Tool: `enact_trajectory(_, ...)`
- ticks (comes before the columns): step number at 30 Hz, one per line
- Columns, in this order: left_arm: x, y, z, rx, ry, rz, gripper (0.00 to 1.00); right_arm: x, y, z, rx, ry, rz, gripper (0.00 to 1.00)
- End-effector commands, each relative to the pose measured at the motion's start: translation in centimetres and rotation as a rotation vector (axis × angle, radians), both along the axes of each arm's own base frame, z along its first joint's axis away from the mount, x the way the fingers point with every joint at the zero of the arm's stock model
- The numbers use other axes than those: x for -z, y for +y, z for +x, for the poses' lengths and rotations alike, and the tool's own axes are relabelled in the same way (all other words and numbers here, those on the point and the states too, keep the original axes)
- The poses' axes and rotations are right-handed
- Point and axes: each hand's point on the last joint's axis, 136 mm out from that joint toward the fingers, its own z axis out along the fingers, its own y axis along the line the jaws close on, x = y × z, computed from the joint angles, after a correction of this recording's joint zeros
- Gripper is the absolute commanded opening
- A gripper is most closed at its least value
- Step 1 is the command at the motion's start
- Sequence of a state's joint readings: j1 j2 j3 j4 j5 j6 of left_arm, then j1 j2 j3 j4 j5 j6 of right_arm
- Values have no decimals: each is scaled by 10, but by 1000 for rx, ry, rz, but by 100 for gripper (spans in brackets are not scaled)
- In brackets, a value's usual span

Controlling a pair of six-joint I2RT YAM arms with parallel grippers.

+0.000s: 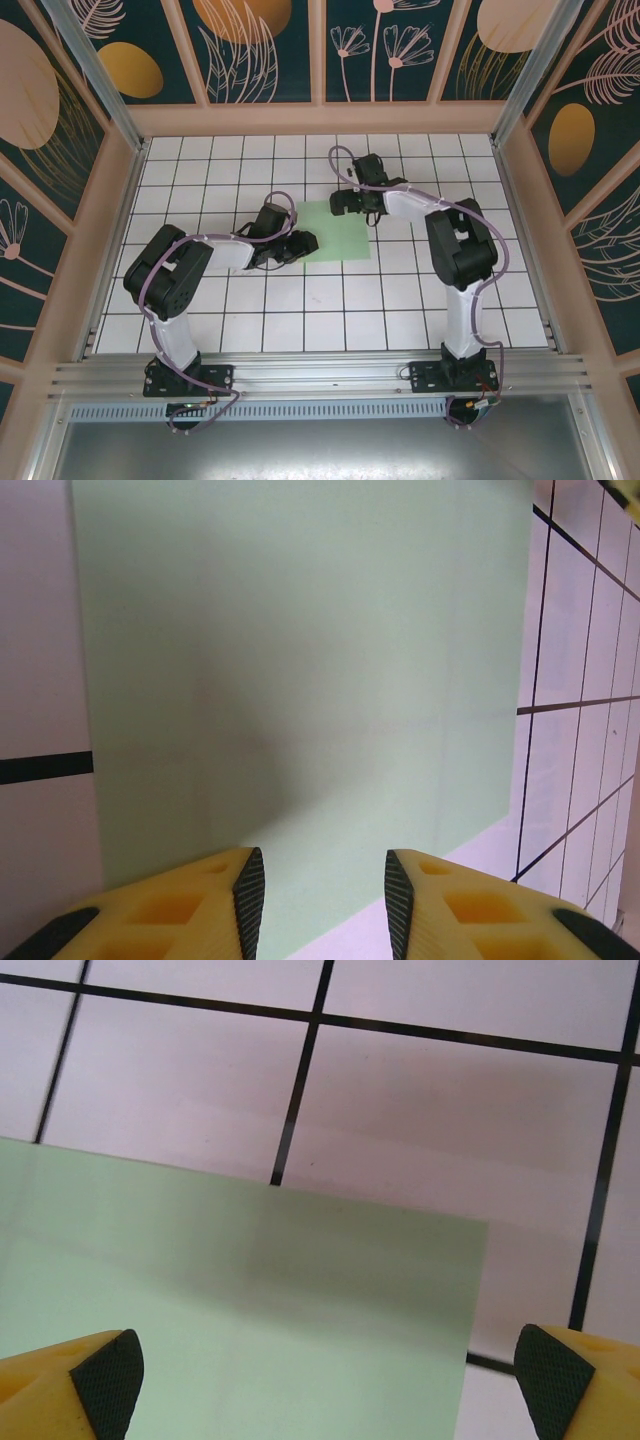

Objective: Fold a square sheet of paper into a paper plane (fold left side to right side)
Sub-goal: Pick up the square sheet of paper from the center of the table.

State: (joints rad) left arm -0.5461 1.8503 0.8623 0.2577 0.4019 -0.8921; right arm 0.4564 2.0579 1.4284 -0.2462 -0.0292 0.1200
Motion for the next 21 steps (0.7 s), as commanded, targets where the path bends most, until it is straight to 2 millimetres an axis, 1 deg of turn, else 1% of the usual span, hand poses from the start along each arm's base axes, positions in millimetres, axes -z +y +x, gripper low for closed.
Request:
enact_trajectory(1,6,8,-2,-10,4,56,39,14,-1,6,-20,15,-85,99)
enact_trajectory(5,5,9,-2,-10,1,58,39,28,1,7,-24,41,-94,99)
enact_trajectory(7,7,10,-2,-12,4,62,38,33,4,3,-31,55,-101,99)
enact_trajectory(9,8,10,-3,-11,5,63,39,35,13,-5,-58,82,-70,99)
enact_trajectory(12,7,10,-2,-13,3,65,38,32,25,-15,-79,101,-25,99)
enact_trajectory(15,7,10,-2,-13,1,66,38,28,33,-23,-92,116,14,99)
enact_trajectory(21,7,10,-2,-12,0,68,38,27,34,-34,-96,133,10,96)
